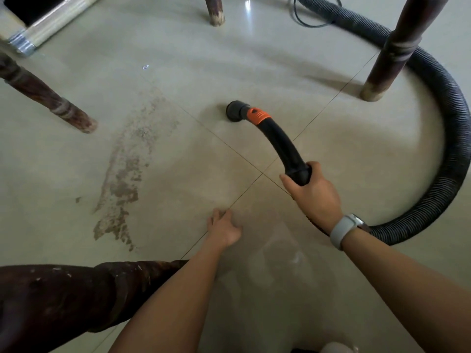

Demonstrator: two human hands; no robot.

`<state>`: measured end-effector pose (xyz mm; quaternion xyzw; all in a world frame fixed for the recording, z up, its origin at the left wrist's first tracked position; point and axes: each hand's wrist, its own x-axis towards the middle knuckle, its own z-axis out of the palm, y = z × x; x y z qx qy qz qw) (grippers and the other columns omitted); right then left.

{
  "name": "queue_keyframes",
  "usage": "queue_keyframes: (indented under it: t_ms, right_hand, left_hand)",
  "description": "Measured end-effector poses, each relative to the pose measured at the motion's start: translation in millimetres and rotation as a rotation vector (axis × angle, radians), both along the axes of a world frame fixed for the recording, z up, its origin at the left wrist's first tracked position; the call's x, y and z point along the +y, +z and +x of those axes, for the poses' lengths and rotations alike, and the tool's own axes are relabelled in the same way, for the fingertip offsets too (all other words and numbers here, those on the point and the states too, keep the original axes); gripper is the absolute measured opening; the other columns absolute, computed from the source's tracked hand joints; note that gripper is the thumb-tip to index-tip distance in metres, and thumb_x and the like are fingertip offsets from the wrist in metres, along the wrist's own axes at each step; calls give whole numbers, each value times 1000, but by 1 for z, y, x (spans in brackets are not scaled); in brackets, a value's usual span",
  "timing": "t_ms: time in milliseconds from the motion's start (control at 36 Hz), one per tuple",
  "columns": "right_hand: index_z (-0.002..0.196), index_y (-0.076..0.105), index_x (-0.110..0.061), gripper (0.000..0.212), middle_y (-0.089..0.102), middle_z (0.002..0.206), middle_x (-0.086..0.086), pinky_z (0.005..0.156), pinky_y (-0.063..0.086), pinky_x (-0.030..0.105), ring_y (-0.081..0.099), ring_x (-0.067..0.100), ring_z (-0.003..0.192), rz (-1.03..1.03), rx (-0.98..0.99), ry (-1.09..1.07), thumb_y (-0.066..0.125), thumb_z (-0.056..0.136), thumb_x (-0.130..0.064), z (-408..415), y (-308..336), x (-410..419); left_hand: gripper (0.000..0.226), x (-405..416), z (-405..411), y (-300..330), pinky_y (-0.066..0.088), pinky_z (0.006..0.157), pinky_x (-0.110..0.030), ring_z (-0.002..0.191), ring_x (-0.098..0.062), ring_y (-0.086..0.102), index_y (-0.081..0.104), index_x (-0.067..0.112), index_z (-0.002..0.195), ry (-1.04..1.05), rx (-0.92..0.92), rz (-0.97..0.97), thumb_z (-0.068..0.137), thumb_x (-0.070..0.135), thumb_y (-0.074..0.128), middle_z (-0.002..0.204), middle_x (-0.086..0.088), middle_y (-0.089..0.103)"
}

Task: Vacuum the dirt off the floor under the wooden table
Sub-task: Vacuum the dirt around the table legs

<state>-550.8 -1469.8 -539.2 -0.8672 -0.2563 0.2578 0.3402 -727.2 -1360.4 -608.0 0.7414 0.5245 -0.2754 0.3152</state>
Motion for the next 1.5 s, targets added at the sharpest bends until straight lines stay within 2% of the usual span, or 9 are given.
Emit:
queue_keyframes:
  t_ms: [222, 361, 500, 611, 694, 1056, 1222, 1389, 1500]
  right_hand:
    - [106, 43, -17, 48, 65, 91, 5, 69, 51, 37, 63, 29, 81, 14, 110, 233, 64, 81, -53, -16, -2, 76]
    - [104, 40, -19, 45, 61, 85, 1, 59, 43, 30, 59, 21, 70, -3, 171, 297, 61, 84, -52, -27, 7, 107]
    - [112, 44, -13, 50, 64, 93, 4, 67, 49, 33, 63, 21, 79, 9, 234, 295, 61, 86, -52, -19, 10, 117]
    - [117, 43, -13, 53, 63, 95, 5, 78, 54, 38, 64, 23, 85, -3, 259, 323, 61, 85, -52, -20, 11, 125]
    - [115, 42, -13, 54, 66, 96, 7, 82, 55, 44, 66, 25, 85, 8, 294, 351, 63, 84, -52, -28, 9, 130]
    - [109, 46, -18, 46, 66, 79, -2, 69, 55, 35, 64, 14, 68, 15, 267, 455, 65, 83, -51, -35, 3, 86]
    - [113, 45, -19, 48, 66, 85, 2, 65, 53, 34, 65, 19, 72, -32, 225, 482, 64, 83, -52, -36, 10, 55]
    - [113, 49, -19, 48, 63, 96, 4, 72, 54, 42, 61, 23, 79, -74, 168, 408, 66, 81, -50, -41, 32, 14]
    - [117, 47, -21, 53, 64, 100, 4, 73, 55, 43, 62, 25, 83, -141, 105, 364, 64, 80, -55, -43, 58, -16]
  left_hand:
    - [57, 3, -3, 11, 25, 114, -33, 143, -27, 23, 25, 6, 148, 100, -115, -33, 99, 28, 43, 156, -12, 24]
    - [61, 4, -7, 16, 22, 112, -29, 144, -26, 20, 18, 6, 150, 198, -127, -44, 100, 29, 44, 157, -11, 18]
    - [58, 3, -11, 15, 25, 114, -36, 140, -32, 24, 27, 5, 145, 101, -52, -49, 96, 26, 49, 153, -15, 26]
    - [69, -1, -13, 16, 18, 117, -41, 143, -40, 12, 15, 9, 150, 66, 1, -105, 94, 25, 50, 157, -16, 2]
    - [65, -1, -13, 17, 19, 116, -39, 141, -40, 14, 18, 10, 149, 52, 4, -107, 94, 24, 49, 156, -14, 4]
    - [65, 0, -9, 19, 21, 116, -42, 143, -39, 11, 17, 12, 150, 112, 38, -118, 96, 33, 46, 158, -11, 1]
    - [56, -10, 3, 39, 35, 109, -33, 135, -30, 38, 23, 4, 148, 507, -205, -145, 100, 22, 45, 153, -13, 29]
    - [40, -32, 14, 92, 43, 99, -37, 125, -28, 46, 40, 5, 138, 1253, -535, -297, 100, 17, 41, 129, -14, 49]
    - [44, -48, 21, 135, 38, 104, -37, 131, -27, 44, 39, 6, 140, 1350, -712, -367, 103, 29, 35, 143, -12, 46]
